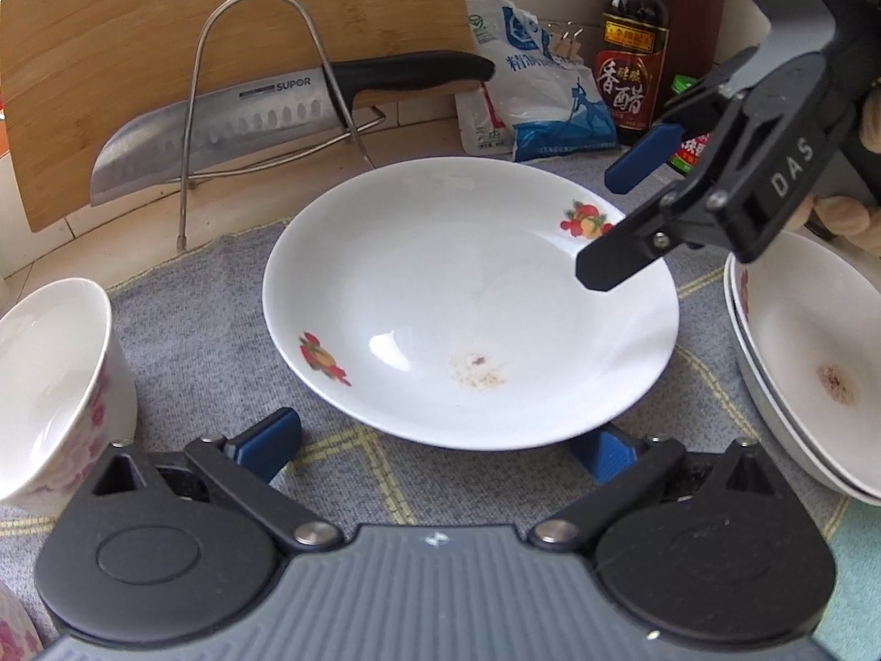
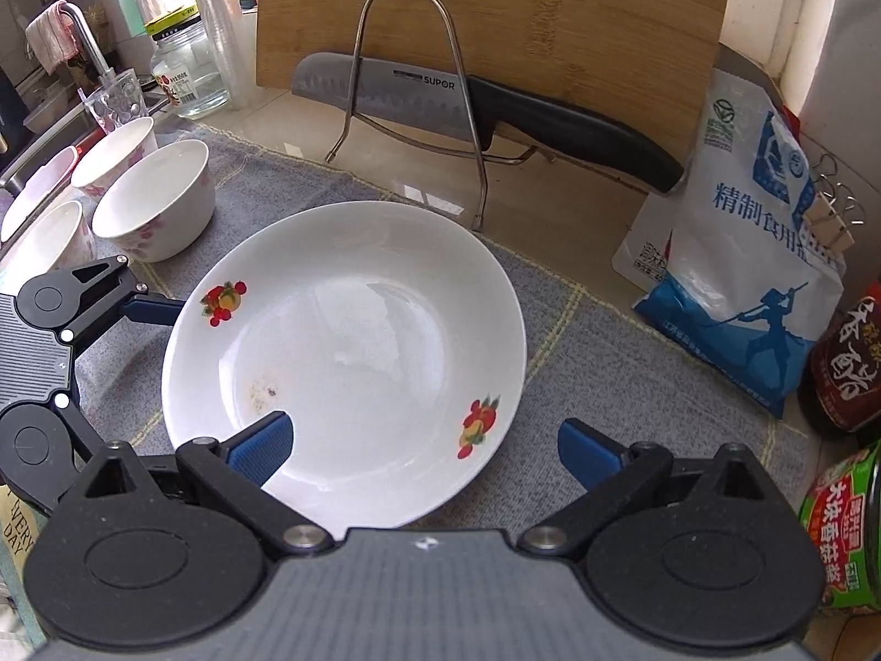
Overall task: Organize plates and bowls
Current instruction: 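Grasp the rim of another white plate with the right tool, then lift and carry the plate toward the plate stack with the right tool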
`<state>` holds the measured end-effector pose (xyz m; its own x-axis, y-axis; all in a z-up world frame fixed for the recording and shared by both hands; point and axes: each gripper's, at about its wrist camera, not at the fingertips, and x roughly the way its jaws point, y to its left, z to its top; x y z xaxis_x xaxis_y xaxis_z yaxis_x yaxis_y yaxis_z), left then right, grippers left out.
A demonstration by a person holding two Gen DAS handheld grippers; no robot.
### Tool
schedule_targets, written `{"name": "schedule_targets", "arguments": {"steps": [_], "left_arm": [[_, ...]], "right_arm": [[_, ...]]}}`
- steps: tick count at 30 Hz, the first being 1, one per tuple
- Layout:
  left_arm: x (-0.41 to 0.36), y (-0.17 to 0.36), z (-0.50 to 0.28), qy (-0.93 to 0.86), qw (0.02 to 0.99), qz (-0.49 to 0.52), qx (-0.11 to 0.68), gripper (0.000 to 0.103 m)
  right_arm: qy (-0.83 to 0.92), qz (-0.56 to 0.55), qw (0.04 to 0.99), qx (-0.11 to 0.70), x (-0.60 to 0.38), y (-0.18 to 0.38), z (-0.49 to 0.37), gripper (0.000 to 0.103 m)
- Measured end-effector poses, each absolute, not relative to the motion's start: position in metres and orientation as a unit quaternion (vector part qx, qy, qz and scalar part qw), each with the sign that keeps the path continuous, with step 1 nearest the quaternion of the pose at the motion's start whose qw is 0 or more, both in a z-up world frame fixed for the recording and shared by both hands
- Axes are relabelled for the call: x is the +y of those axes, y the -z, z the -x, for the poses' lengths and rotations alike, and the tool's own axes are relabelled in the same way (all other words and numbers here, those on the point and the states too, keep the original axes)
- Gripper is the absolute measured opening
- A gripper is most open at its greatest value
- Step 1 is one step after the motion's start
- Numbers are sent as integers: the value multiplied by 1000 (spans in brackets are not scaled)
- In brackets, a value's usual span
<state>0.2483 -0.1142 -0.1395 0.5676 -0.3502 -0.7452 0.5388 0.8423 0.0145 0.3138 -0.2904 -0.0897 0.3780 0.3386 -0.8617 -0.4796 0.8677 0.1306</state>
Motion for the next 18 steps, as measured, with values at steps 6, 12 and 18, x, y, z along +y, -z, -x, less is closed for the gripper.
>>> {"name": "schedule_targets", "arguments": {"steps": [6, 12, 18], "left_arm": [[-111, 140, -249, 265, 879, -122, 378, 103], [-111, 140, -249, 279, 878, -135, 364, 103], [-114, 138, -247, 292, 876, -161, 347, 102]], "right_arm": [[-281, 43, 806, 520, -288, 103, -340, 103], [-316, 25, 788, 528, -280, 111, -360, 103], [-336, 24, 777, 531, -275, 113, -374, 103]]}}
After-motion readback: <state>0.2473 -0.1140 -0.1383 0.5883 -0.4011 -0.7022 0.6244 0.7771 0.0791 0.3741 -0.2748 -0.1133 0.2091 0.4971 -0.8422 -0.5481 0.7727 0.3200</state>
